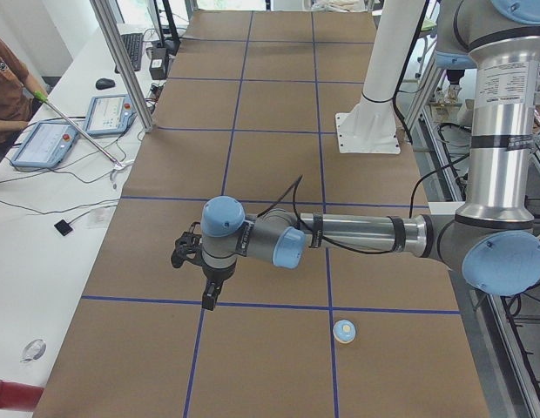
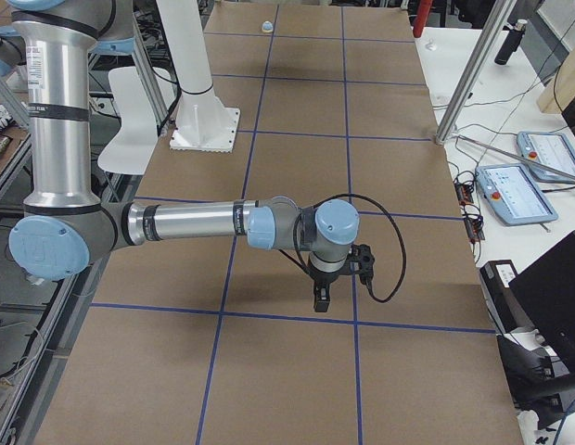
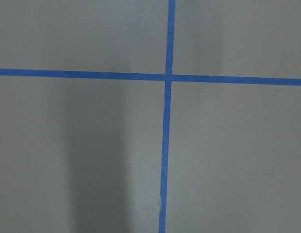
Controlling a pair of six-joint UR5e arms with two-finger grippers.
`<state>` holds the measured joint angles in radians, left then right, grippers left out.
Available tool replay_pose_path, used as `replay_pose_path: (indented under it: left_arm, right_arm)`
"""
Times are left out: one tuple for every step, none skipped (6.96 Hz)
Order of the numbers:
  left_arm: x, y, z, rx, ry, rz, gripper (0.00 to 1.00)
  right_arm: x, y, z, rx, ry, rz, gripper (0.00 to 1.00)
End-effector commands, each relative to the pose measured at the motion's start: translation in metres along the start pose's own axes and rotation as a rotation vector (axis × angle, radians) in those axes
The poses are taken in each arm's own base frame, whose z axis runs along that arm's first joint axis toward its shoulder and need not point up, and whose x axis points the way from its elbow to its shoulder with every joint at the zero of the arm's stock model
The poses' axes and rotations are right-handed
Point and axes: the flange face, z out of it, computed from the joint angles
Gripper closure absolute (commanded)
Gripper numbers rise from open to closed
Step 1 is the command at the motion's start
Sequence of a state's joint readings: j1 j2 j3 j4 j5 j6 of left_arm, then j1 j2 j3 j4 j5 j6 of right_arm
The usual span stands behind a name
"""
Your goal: Place and press bell with both arms
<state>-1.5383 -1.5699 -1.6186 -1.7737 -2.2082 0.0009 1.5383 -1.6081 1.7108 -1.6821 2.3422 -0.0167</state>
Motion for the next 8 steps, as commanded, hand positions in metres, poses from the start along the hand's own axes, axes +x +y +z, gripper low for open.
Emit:
replay_pose_path:
  left_arm:
    - [0.023, -0.019, -0.038, -0.042, -0.148, 0.001, 0.0]
    - [0.05, -0.01, -0.073, -0.091, -0.145, -0.083, 0.0]
    - [0.082, 0.001, -0.112, -0.096, -0.16, -0.236, 0.0]
    - [0.115, 0.008, -0.12, -0.113, -0.188, -0.322, 0.0]
    - [0.151, 0.008, -0.109, -0.12, -0.253, -0.418, 0.0]
    - [0.184, 0.012, -0.094, -0.106, -0.304, -0.518, 0.0]
    - [0.207, 0.015, -0.078, -0.097, -0.336, -0.644, 0.0]
    - [0.22, 0.035, -0.064, -0.068, -0.412, -0.755, 0.0]
  right_arm:
    - [-0.014, -0.008, -0.016, 0.036, 0.013, -0.036, 0.0]
    - [-0.016, -0.009, -0.018, 0.039, 0.017, -0.039, 0.0]
    - [-0.017, -0.007, -0.018, 0.042, 0.005, -0.042, 0.0]
    - [-0.014, -0.004, -0.014, 0.034, 0.007, -0.035, 0.0]
    - [-0.01, 0.001, -0.01, 0.025, 0.003, -0.026, 0.0]
    - [-0.008, 0.004, -0.008, 0.022, 0.005, -0.025, 0.0]
    - [-0.008, 0.004, -0.007, 0.021, 0.006, -0.022, 0.0]
    - [-0.007, 0.004, -0.007, 0.019, 0.006, -0.02, 0.0]
